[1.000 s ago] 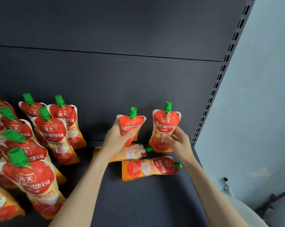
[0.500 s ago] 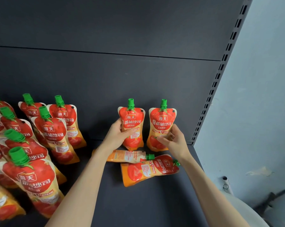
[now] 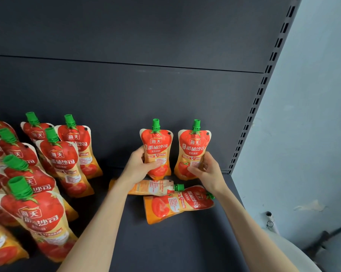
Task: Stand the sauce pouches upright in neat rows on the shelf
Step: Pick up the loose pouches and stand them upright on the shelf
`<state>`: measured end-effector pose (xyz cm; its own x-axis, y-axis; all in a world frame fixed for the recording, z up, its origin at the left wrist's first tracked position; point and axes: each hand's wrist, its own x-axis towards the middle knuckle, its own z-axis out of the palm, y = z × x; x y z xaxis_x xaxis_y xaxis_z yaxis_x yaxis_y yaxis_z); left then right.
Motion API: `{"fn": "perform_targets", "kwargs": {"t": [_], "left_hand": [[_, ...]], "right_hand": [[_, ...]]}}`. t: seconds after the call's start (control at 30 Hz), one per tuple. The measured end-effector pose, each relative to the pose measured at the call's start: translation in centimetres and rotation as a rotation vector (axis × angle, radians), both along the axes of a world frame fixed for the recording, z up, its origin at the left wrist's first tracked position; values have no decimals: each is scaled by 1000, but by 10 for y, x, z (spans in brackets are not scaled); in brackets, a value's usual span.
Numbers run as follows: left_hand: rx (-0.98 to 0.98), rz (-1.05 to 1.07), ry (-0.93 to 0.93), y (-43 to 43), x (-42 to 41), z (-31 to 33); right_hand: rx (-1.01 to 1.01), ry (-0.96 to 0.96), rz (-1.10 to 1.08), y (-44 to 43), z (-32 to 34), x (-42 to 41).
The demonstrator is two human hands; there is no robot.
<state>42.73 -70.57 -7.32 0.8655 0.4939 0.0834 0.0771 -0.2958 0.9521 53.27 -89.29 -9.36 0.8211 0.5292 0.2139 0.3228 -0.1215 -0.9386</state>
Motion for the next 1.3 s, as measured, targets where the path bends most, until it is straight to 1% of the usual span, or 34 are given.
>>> {"fn": "perform_targets", "kwargs": {"t": [0.23,0.37,0.47,0.53,0.6,0.67,0.7,0.77,0.83,0.9,1.0,1.07,1.17,1.3], "left_hand": [[45,23,2,4,3,1],[76,73,15,3,1,-2],[198,163,88,-5,-7,-2],[301,289,105,-12,-20,-3],[410,354,132,-19,-35,-8],[517,291,199,-25,-48,-13],[561,244,237,-28,-52,-13],[656,167,297,-33,-58,-13],[753,99,364,-37,-64,-13],[809,50,419,-39,-71,-16],[828,22,451,-43,-79,-21],[828,4,439,-47,-81,-20],[831,-5,394,-55,-85,-19],[837,17,284,-59,-91,-22]], "right_hand": [[-31,-38,-27,0,-1,-1],[-94,-52,-51,-1,3,-5],[-141,-35,-102,-7,7,-11],[-136,-17,-173,-16,7,-18],[-166,-55,-268,-26,1,-28],[-251,-168,-327,-35,-7,-39],[-274,-198,-306,-38,-9,-45],[-324,-196,-160,-42,-10,-56],[-442,-218,-12,-47,-11,-63],[-550,-236,62,-53,-9,-69],[-602,-199,122,-65,-5,-75],[-591,-182,123,-69,-4,-80],[-607,-141,62,-70,-4,-86],[-659,-109,6,-70,-2,-88]]}}
